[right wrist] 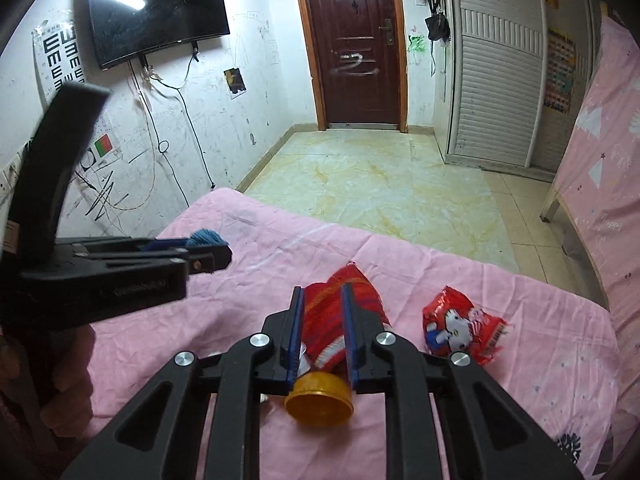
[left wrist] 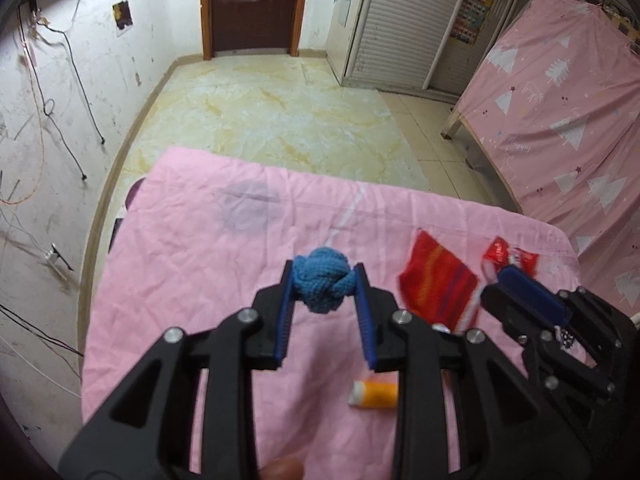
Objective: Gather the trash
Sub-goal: 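Lift the red striped sock with the right tool while the left tool holds the yarn ball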
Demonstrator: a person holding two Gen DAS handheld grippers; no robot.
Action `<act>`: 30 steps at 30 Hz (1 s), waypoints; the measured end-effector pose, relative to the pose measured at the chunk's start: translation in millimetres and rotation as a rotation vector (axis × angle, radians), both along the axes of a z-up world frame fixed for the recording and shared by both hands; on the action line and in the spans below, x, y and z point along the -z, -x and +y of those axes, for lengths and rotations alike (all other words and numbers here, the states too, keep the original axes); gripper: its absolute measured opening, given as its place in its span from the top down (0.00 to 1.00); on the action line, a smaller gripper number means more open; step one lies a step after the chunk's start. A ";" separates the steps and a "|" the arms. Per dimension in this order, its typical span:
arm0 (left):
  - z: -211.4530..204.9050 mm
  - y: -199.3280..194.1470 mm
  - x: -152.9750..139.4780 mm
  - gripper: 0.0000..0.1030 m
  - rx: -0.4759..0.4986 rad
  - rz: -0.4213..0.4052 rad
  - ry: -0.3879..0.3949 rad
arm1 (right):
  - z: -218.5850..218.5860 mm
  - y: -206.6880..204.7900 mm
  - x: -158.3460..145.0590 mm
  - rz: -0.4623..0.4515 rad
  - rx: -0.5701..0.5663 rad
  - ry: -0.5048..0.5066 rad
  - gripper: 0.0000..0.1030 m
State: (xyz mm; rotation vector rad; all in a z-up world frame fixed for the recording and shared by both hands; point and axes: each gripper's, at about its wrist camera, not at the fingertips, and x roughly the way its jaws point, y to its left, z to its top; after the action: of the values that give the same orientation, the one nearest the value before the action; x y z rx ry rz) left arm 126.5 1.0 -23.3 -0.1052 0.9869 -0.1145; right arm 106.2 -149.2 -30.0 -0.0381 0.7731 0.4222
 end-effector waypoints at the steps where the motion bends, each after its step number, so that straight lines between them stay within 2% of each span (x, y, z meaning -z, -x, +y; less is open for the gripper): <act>1: -1.2 1.7 -3.3 0.74 0.001 -0.006 -0.004 | -3.2 0.0 -1.2 0.001 0.002 -0.012 0.88; 5: -5.5 12.4 -9.1 0.74 0.001 -0.019 -0.004 | -3.4 -6.9 2.5 0.009 0.011 -0.012 0.86; 7: -5.0 14.5 -9.5 0.74 0.002 -0.021 -0.007 | 1.5 -14.1 8.9 0.029 0.007 0.000 0.77; 10: -3.4 14.8 -8.6 0.74 -0.005 -0.017 -0.011 | 10.6 -23.0 18.9 0.040 0.014 0.028 0.40; 11: -2.0 12.9 -8.5 0.74 -0.006 -0.015 -0.010 | 12.3 -24.8 21.2 0.038 0.020 0.033 0.32; 12: -1.3 12.5 -7.5 0.74 -0.008 -0.012 -0.010 | 13.9 -26.3 23.1 0.037 0.023 0.036 0.30; 21: 4.6 11.2 -2.6 0.74 -0.020 0.001 0.000 | 26.1 -45.0 50.2 0.089 0.036 0.128 0.30; 25: 4.5 12.0 -2.6 0.74 -0.020 0.001 0.000 | 27.5 -51.0 61.9 0.127 0.039 0.135 0.33; 26: 4.5 12.1 -2.6 0.74 -0.020 0.001 0.001 | 28.4 -50.5 61.9 0.123 0.042 0.143 0.39; 29: 4.1 12.0 -2.2 0.74 -0.020 0.003 0.002 | 28.9 -50.2 58.9 0.124 0.036 0.136 0.67; 30: 5.1 12.5 -2.5 0.74 -0.020 0.002 0.002 | 29.4 -49.7 58.4 0.128 0.029 0.130 0.72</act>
State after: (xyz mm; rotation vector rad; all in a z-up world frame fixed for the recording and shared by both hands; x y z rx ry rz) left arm 114.0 6.1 -20.8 -0.1172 0.9878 -0.0976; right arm 155.8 -119.7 -88.4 -0.1224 0.9252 0.3486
